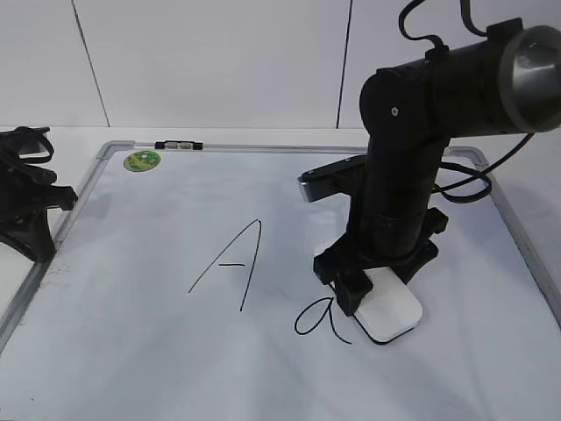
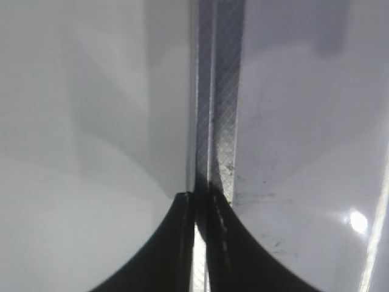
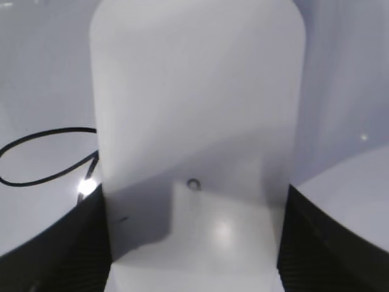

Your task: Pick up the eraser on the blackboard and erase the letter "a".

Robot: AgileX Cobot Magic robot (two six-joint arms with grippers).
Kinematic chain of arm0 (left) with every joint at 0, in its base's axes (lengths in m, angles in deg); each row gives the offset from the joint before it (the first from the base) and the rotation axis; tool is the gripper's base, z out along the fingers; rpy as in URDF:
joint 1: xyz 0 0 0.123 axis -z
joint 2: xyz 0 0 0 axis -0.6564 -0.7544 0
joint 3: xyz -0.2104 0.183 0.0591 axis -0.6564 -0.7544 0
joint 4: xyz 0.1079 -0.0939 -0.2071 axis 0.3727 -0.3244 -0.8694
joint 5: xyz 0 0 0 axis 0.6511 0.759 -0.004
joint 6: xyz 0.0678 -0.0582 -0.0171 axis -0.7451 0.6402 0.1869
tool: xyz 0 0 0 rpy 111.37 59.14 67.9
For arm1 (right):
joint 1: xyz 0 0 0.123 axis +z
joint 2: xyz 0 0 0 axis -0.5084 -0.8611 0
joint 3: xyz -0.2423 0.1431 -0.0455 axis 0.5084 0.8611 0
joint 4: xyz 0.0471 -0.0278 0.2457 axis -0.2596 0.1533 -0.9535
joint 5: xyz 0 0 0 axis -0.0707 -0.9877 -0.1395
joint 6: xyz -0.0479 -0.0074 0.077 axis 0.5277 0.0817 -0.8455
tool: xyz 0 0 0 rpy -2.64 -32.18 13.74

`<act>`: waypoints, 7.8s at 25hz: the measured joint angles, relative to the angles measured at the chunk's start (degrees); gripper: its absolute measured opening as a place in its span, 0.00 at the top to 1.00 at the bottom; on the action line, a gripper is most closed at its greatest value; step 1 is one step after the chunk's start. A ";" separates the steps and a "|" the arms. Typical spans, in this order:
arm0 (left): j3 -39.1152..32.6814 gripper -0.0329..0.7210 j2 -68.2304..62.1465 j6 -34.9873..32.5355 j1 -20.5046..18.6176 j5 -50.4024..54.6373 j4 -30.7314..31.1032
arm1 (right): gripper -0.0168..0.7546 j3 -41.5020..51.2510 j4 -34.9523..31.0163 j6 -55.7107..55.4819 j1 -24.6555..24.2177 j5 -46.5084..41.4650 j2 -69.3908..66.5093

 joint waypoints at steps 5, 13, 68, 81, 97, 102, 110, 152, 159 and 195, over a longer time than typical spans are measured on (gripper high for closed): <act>0.00 0.94 0.00 0.00 0.00 -0.13 0.00 | 0.25 -0.12 -0.45 0.00 0.00 0.00 -0.15; 0.00 0.94 0.00 0.00 0.00 -0.17 0.00 | 0.25 -0.25 -0.92 0.56 3.17 0.00 -0.38; 0.00 0.95 0.00 0.00 0.00 -0.65 -0.27 | 0.25 -1.41 0.20 -2.69 6.77 -3.52 -1.65; 0.00 0.95 0.00 0.00 0.00 -0.65 -0.27 | 0.25 -7.86 5.57 -3.98 3.85 -8.70 -3.18; 0.00 0.95 0.00 0.00 0.00 -0.65 -0.27 | 0.25 -10.66 21.37 -18.30 3.62 -8.15 15.98; 0.00 0.95 0.00 0.00 0.00 -0.65 -0.27 | 0.25 -10.66 27.09 -23.40 3.54 -9.36 17.05; 0.00 0.95 0.00 0.00 0.00 -0.65 -0.27 | 0.25 -10.66 27.13 -24.76 -2.94 -10.25 17.16; 0.00 0.95 0.00 -0.10 0.00 -0.65 -0.80 | 0.25 -10.04 4.83 -9.02 -25.38 -9.92 -0.34; 0.00 0.95 0.00 -0.10 0.00 -0.65 -0.84 | 0.25 -9.51 4.72 -8.90 -25.38 -9.92 -0.47; 0.00 0.95 0.00 -0.20 0.00 -0.65 -1.10 | 0.25 -9.47 2.36 -9.81 -28.83 -9.92 -0.71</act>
